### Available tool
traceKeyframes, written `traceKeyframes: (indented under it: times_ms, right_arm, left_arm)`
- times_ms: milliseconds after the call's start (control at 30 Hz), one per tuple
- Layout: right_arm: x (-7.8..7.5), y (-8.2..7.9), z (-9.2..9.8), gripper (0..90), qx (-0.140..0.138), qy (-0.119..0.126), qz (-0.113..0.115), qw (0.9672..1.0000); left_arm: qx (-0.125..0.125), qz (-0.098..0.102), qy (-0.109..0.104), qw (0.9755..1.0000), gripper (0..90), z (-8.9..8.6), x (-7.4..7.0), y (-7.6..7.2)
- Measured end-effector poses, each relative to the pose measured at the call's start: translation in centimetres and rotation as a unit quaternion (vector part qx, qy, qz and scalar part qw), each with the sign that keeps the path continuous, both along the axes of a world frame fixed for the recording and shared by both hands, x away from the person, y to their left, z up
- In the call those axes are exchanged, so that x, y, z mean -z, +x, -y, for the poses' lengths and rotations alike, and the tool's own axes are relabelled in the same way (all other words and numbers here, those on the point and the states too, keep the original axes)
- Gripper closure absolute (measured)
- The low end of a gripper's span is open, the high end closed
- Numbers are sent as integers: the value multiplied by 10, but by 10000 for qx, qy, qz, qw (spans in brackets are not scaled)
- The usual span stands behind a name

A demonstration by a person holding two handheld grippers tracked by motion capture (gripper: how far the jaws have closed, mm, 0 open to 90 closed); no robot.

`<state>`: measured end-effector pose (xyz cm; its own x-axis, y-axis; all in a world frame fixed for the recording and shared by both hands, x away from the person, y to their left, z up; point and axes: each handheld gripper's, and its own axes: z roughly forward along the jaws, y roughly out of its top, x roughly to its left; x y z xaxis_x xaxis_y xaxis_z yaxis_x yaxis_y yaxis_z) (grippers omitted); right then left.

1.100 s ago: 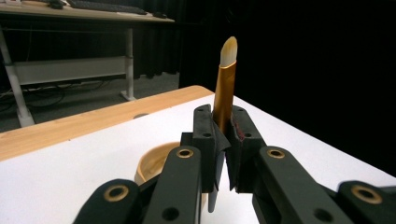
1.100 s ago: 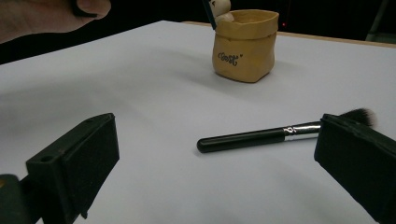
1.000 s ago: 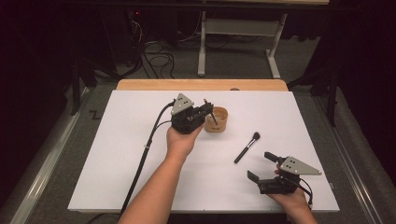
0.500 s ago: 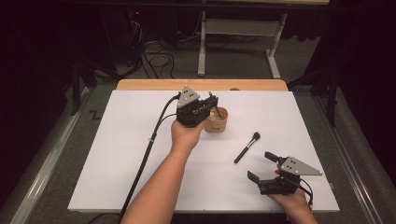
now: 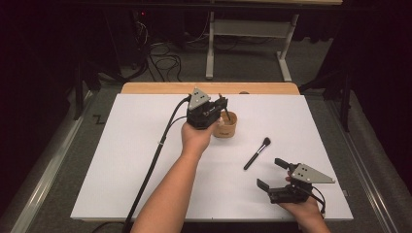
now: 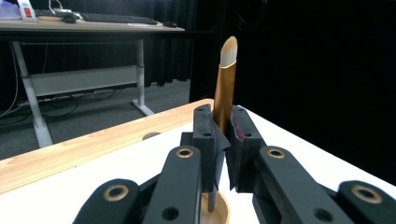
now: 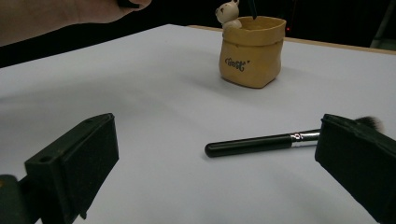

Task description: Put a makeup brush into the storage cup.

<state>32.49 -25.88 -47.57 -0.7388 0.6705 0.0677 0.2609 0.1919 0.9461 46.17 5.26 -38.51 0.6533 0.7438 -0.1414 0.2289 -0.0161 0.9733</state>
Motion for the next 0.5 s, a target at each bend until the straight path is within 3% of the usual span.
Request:
traceKeyframes:
  times_ms: [500]
  right_arm:
    - [0, -1, 0, 5, -20, 24, -5, 10000]
  left_arm:
    - [-24, -69, 101, 9999, 832, 7, 8, 3]
